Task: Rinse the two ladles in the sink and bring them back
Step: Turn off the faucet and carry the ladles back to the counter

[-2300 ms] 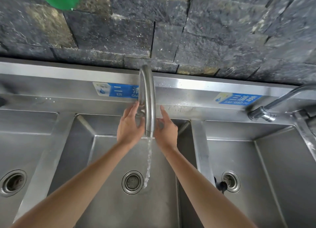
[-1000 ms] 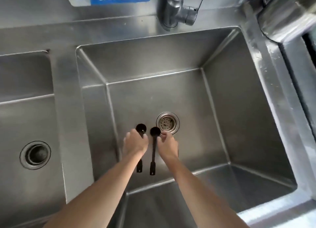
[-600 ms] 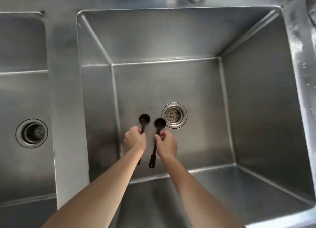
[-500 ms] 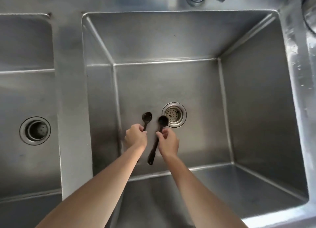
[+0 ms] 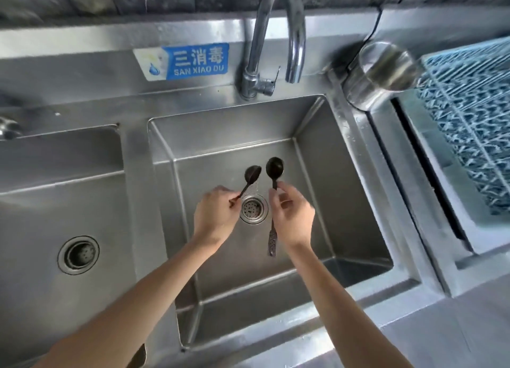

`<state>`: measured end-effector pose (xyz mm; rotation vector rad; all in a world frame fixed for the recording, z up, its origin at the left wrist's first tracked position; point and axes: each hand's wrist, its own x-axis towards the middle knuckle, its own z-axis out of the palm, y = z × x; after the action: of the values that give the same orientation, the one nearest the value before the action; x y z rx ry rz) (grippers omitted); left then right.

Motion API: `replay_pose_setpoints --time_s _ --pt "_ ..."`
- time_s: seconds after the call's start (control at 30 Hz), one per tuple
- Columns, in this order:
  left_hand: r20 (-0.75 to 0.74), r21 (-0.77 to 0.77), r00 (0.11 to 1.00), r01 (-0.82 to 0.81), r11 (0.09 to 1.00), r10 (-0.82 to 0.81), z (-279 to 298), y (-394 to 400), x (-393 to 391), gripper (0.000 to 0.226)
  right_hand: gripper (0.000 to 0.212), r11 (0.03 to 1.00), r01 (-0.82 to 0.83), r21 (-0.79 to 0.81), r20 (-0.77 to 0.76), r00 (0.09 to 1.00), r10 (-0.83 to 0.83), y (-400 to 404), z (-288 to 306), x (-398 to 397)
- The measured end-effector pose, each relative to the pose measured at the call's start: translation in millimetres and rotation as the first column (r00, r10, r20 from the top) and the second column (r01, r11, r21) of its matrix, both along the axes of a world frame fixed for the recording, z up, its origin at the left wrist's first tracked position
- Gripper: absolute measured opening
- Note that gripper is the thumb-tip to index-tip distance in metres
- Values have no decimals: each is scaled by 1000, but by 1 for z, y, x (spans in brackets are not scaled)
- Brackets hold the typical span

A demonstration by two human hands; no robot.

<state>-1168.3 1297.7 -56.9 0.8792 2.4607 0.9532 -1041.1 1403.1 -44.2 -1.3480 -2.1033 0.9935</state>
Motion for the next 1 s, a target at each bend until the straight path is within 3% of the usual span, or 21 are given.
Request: replay_pose_setpoints --time_s 0.07,0.13,0.2,0.23,0.3,0.4,0.47,0.53,0.57,0.67,0.77,0.9,1.0 --pt "-138 37 990 10 999 -5 21 5 1 17 16 991 -2 136 -10 1000 3 3 18 5" --pt "-237 -215 959 106 971 -157 31 11 0 21 16 994 -34 100 221 975 11 9 23 9" --pt "-249 -533 889 204 821 -383 40 10 -4 25 20 994 -13 -110 592 802 76 19 27 19" --pt "-226 -598 870 232 767 -438 44 7 -8 27 21 986 15 -167 682 724 104 23 31 27" --pt "-237 -623 853 234 747 -465 47 -2 -14 27 20 985 50 -166 703 707 82 27 42 42" --pt "-279 -598 853 205 775 -441 58 -3 -19 22 19 997 53 -50 577 817 -14 33 62 52" --pt "-291 -466 892 184 865 -346 66 0 -19 18 24 997 54 64 399 914 -75 30 72 55" --pt "-294 -389 918 138 911 -265 74 5 -16 17 16 990 43 137 287 954 -81 23 75 57" --pt "-304 -451 895 168 877 -327 78 5 -13 19 13 996 14 91 336 941 -44 19 73 57" --pt "-186 -645 855 265 716 -484 87 -8 2 26 20 976 66 -209 643 761 87 7 64 72" --pt "-94 -509 920 285 812 -381 87 -25 1 11 19 984 93 -153 609 793 20 -5 62 90" --pt "215 -263 957 250 932 -197 94 -54 -2 8 18 985 144 -94 459 884 -86 -33 78 101" --pt "517 -22 853 90 996 -66 113 -72 8 26 17 979 173 -111 317 940 -130 -58 96 108"
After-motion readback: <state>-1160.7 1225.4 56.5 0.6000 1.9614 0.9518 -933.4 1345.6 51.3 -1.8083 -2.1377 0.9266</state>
